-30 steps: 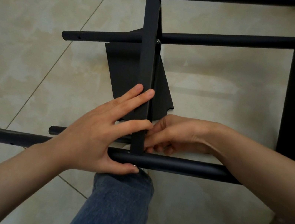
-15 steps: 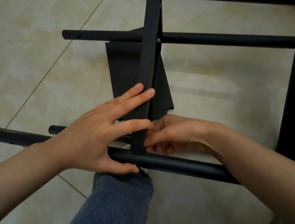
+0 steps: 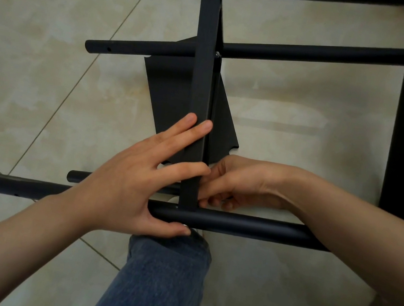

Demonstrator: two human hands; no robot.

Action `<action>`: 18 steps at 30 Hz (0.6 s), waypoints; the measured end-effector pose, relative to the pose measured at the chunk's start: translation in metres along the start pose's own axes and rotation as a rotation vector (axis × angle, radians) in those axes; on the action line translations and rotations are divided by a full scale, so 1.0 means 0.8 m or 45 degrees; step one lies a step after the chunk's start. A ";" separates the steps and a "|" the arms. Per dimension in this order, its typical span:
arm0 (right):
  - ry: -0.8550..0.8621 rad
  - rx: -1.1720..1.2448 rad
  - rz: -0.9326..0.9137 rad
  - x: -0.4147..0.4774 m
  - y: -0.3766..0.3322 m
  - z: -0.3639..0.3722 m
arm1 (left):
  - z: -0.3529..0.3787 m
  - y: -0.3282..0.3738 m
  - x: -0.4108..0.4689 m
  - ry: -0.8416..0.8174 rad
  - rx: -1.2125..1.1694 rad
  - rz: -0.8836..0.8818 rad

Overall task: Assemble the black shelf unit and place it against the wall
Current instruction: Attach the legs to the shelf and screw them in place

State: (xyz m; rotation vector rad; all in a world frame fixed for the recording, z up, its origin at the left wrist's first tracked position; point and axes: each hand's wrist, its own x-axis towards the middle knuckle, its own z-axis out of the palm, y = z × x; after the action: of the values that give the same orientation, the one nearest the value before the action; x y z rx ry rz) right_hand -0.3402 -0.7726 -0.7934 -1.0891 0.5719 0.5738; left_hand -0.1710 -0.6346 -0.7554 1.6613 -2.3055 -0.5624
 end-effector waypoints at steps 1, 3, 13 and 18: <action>0.005 0.003 -0.004 0.002 0.000 0.001 | 0.000 0.000 0.000 0.001 -0.001 0.001; 0.006 0.003 -0.003 0.004 0.001 0.002 | 0.000 0.000 0.000 0.001 -0.003 0.002; -0.025 0.009 0.000 -0.002 0.000 -0.003 | 0.000 0.000 0.000 -0.004 -0.002 0.000; 0.032 -0.048 -0.005 0.005 0.001 0.004 | 0.001 0.000 0.000 0.003 -0.005 0.004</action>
State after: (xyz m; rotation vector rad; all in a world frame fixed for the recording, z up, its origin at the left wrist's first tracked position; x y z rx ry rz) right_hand -0.3374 -0.7693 -0.7952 -1.1339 0.5829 0.5702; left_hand -0.1713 -0.6346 -0.7558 1.6557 -2.3030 -0.5642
